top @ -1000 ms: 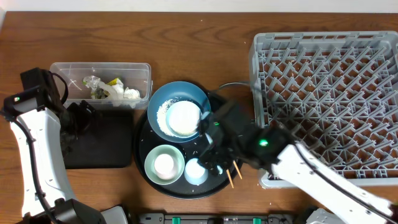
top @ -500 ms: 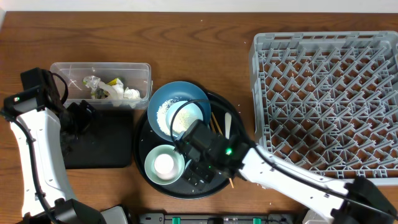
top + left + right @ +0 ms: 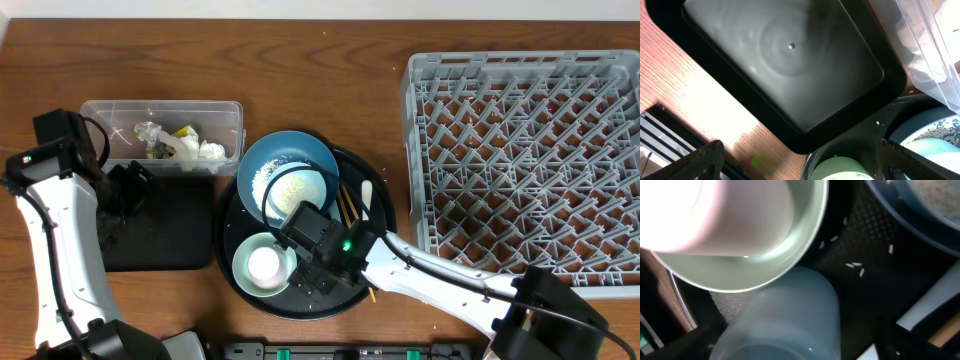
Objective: Sort waste into correct bins and load items into the dishwasher rack
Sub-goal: 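Grasp the light blue cup with the right gripper, then lift the light blue cup and carry it over the dish rack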
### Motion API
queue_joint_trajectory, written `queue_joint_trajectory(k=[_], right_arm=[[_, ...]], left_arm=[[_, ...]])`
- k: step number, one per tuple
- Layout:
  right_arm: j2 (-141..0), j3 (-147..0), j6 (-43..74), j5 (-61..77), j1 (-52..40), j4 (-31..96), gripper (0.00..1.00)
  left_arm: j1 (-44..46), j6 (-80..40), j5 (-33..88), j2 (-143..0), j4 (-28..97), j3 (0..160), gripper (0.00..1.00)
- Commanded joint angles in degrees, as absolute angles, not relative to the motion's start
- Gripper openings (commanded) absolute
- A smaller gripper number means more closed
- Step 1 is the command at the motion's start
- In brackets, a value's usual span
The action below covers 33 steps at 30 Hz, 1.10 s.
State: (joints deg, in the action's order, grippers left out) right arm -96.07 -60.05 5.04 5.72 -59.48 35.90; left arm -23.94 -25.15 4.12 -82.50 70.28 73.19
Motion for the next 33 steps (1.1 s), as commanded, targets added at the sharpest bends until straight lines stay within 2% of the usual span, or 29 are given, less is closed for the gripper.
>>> queue_joint_trajectory(k=[1, 14, 23, 33], right_arm=[[-96.16, -61.04, 5.80, 4.49, -59.92, 35.75, 0.81], [-95.55, -61.08, 5.80, 4.49, -59.86, 36.01, 0.65], [-89.78, -61.12, 5.76, 4.47, -58.50, 37.04, 0.42], [-78.89, -63.05, 5.76, 4.25, -50.28, 43.68, 0.41]], left_arm=[[-24.03, -25.45, 4.05, -82.63, 70.43, 72.53, 0.98], [-24.03, -25.45, 4.05, -82.63, 70.43, 72.53, 0.98], [-24.03, -25.43, 4.05, -82.63, 70.43, 72.53, 0.98], [-24.03, -25.43, 4.05, -82.63, 70.43, 72.53, 0.98]])
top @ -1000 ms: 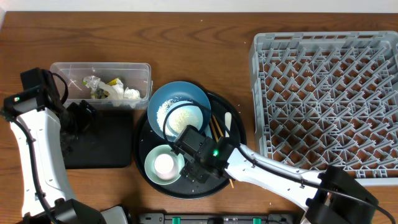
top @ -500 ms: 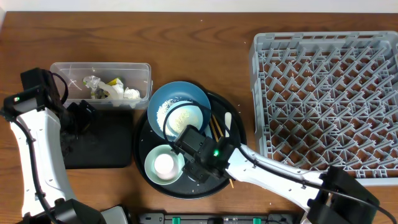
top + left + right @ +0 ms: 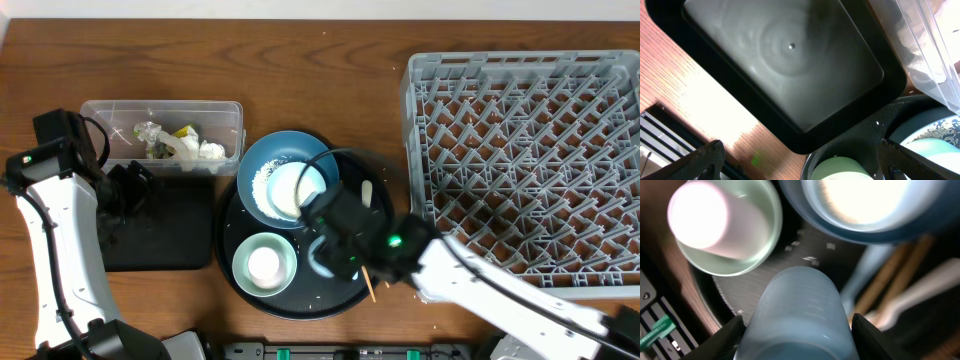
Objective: Sort waste into correct bins and load items into the dishwasher rack
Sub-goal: 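Lift the light blue cup and carry it over the dish rack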
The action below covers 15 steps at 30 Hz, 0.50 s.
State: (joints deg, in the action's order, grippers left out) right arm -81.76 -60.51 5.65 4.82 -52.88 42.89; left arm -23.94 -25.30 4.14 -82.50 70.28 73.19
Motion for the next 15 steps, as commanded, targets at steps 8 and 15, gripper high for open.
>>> queue_joint_trajectory(k=[8, 15], right_arm=[[-75.66, -76.09, 5.74, -1.48, -34.30, 56.23, 0.39], [-75.92, -84.01, 5.10, -2.81, -15.20, 57.17, 0.41]], left_arm=[[-24.03, -25.45, 4.05, -82.63, 70.43, 72.53, 0.98], [-24.03, -25.43, 4.05, -82.63, 70.46, 72.53, 0.98]])
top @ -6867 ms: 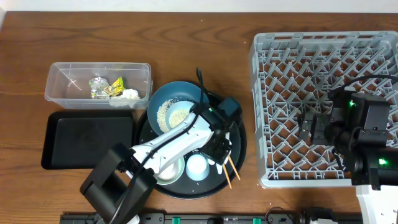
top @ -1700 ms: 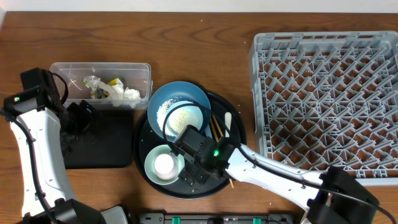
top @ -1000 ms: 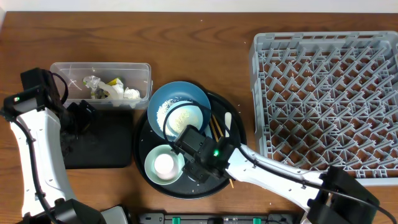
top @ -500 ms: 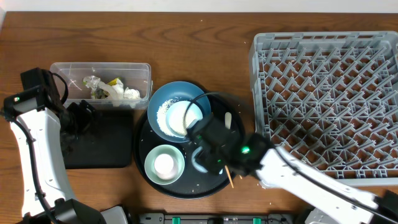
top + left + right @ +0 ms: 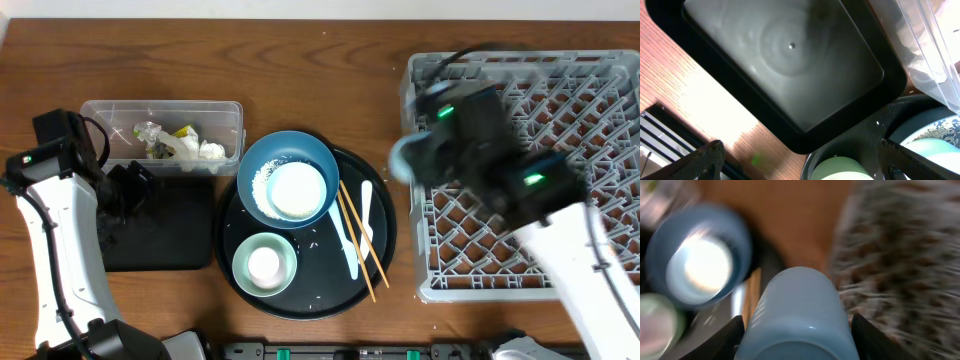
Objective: Sort waste into correct bins and load items into the dishwasher rack
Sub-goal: 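Lift the light blue cup and carry it over the dish rack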
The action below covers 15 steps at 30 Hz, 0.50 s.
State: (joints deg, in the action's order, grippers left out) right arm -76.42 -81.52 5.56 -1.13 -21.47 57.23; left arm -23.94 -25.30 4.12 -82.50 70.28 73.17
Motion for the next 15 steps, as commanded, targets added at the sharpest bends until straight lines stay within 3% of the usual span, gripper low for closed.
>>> queue_joint_trajectory(k=[1, 9, 15], right_arm=[[-76.12, -84.53, 5.10, -2.83, -12.47, 56.97, 0.40], [-80.47, -85.60, 1.93, -2.81, 9.85, 49.98, 0.37], [-85.84, -85.60, 1.85, -2.81, 18.98, 43.57, 0.37]], left_arm=[[-24.03, -25.45, 4.05, -82.63, 70.46, 72.53, 0.98], [-24.03, -25.43, 4.05, -82.63, 70.46, 72.53, 0.98], [-24.03, -25.43, 4.05, -82.63, 70.46, 72.53, 0.98]])
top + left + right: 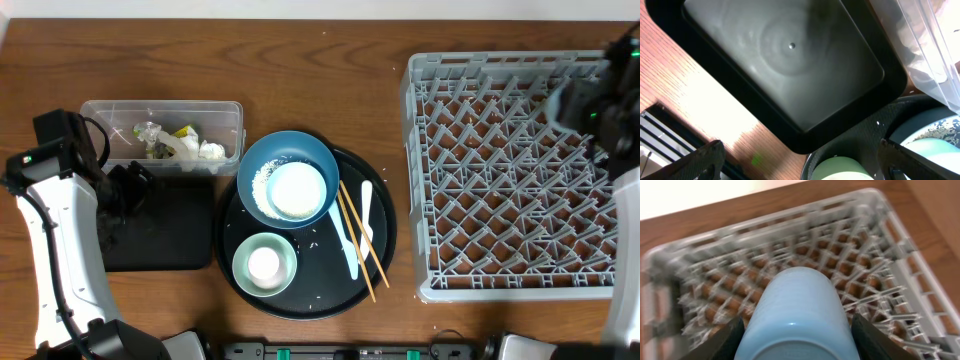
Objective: Sort waste into correct bins and load items into the dishwasher rack
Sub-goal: 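Lift the light blue cup and carry it over the dish rack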
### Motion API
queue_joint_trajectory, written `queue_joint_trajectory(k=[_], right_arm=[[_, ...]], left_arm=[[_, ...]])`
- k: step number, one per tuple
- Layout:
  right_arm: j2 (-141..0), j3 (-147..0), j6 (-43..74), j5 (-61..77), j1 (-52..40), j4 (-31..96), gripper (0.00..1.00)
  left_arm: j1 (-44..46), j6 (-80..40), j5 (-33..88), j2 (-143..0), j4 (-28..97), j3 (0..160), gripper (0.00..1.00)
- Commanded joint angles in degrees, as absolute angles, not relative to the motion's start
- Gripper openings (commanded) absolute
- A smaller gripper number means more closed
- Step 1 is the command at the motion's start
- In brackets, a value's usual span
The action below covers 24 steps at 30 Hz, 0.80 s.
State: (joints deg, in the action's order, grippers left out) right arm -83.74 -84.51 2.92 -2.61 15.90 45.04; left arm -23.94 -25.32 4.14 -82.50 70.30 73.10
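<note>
My right gripper [797, 336] is shut on a light blue cup [797, 305], held over the grey dishwasher rack [715, 275]. Overhead, that arm sits at the rack's [500, 170] far right side and hides the cup. The round black tray [320, 275] carries a blue bowl [258, 165] with a white dish [297, 190] in it, a green bowl [243, 278] holding a white cup [265, 265], chopsticks [358, 240] and a white spoon [364, 200]. My left gripper [800, 160] stands open over the black bin [790, 65], nothing between its fingers.
A clear container [100, 108] with crumpled waste sits at the back left, touching the black bin [170, 240]. The tray lies between the bins and the rack. Bare wooden table runs along the back.
My right gripper, still shut on the blue cup, has moved from the rack's left edge to its far right side. The left arm has not moved.
The right gripper was low on the tray around the blue cup beside the green bowl. Then it held the cup above the tray, then at the rack's left edge, and now over the rack's right part. The left arm stayed over the black bin throughout.
</note>
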Motion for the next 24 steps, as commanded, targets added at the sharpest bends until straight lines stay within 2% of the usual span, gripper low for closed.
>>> queue_joint_trajectory(k=[1, 8, 24], right_arm=[[-86.89, -85.60, 1.85, -2.81, 20.12, 42.41, 0.37], [-92.97, -85.60, 1.87, -3.07, 24.29, 35.70, 0.35], [-104.29, -85.60, 3.16, -3.22, 29.21, 30.44, 0.35]], left_arm=[[-24.03, -25.43, 4.05, -82.63, 70.46, 72.53, 0.98], [-24.03, -25.41, 4.05, -82.63, 70.48, 72.53, 0.98], [-24.03, -25.43, 4.05, -82.63, 70.50, 72.53, 0.98]])
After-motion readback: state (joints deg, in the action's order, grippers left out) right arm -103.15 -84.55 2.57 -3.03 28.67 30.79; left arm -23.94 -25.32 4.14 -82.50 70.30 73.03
